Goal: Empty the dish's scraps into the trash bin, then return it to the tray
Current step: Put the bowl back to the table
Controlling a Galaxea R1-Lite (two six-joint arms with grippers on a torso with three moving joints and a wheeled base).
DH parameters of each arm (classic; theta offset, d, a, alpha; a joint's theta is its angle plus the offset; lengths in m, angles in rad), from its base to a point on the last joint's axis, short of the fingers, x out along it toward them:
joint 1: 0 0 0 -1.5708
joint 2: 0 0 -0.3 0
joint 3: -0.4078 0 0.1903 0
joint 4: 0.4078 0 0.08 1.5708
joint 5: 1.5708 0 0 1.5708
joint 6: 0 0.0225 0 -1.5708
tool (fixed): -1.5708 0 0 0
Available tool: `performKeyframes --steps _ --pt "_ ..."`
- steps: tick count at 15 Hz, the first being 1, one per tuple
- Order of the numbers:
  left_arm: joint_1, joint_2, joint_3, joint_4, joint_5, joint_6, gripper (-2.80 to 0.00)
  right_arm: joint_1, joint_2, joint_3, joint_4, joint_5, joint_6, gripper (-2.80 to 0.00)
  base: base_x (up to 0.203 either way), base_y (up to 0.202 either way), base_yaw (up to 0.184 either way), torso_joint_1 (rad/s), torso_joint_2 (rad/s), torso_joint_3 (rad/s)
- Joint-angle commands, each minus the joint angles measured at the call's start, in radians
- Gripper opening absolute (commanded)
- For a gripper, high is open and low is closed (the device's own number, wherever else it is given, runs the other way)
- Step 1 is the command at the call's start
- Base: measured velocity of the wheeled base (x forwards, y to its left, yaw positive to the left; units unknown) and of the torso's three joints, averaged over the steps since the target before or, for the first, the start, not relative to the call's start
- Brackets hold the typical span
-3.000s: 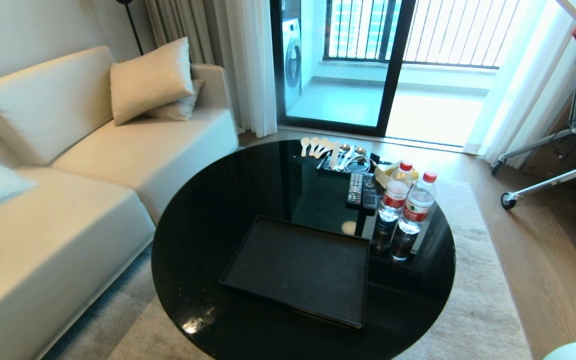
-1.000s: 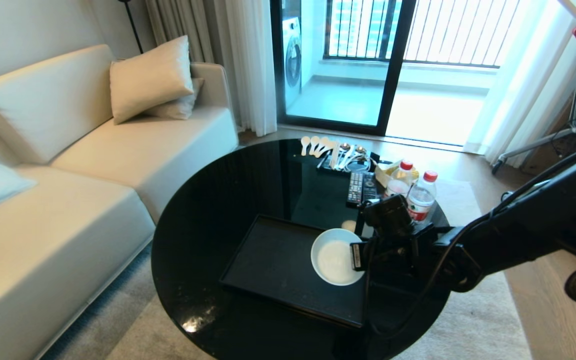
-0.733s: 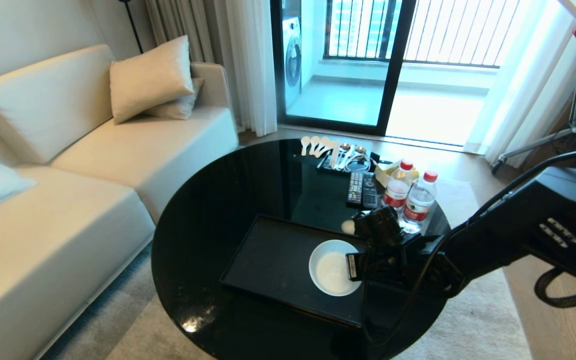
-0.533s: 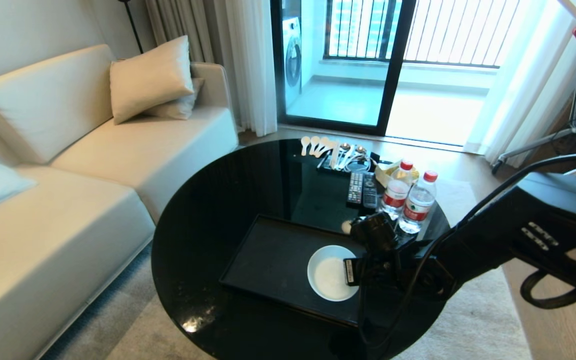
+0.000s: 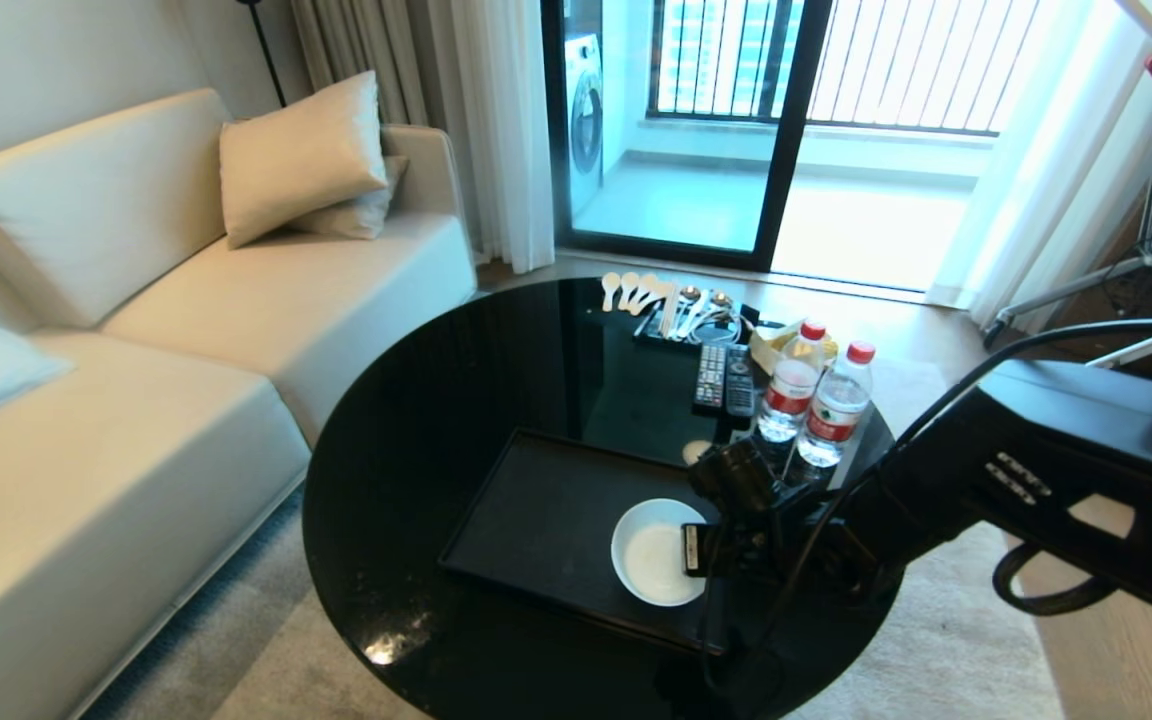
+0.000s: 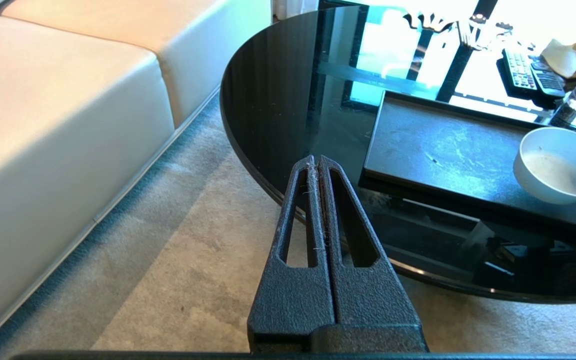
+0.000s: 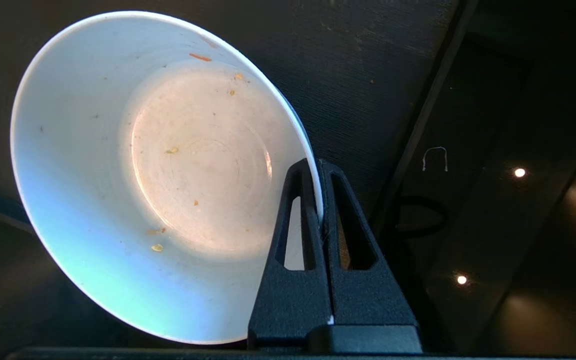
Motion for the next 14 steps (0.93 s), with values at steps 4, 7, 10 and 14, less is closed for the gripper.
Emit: performKeyframes --steps 4,7,10,14 --pt "0.0 0.0 0.0 -0.001 0.0 -0.001 -2.8 -0.01 0.037 -0.036 0.003 0.002 0.037 -2.8 0.0 0.0 0.0 0.0 0.0 0.0" --pt "0.0 0.0 0.0 -0.001 0.0 0.0 -2.8 -0.043 0.057 -0.066 0.006 0.002 0.054 -2.8 0.0 0.0 0.0 0.0 0.0 0.0" --pt "0.0 0.0 0.0 -0.001 0.0 -0.001 -2.8 -0.065 0.062 -0.065 0.006 0.003 0.055 -2.8 0.0 0.0 0.0 0.0 0.0 0.0" --pt "0.0 0.0 0.0 -0.001 0.0 0.0 -2.8 -0.068 0.063 -0.064 -0.003 0.002 0.065 0.0 0.0 0.0 0.0 0.0 0.0 0.0"
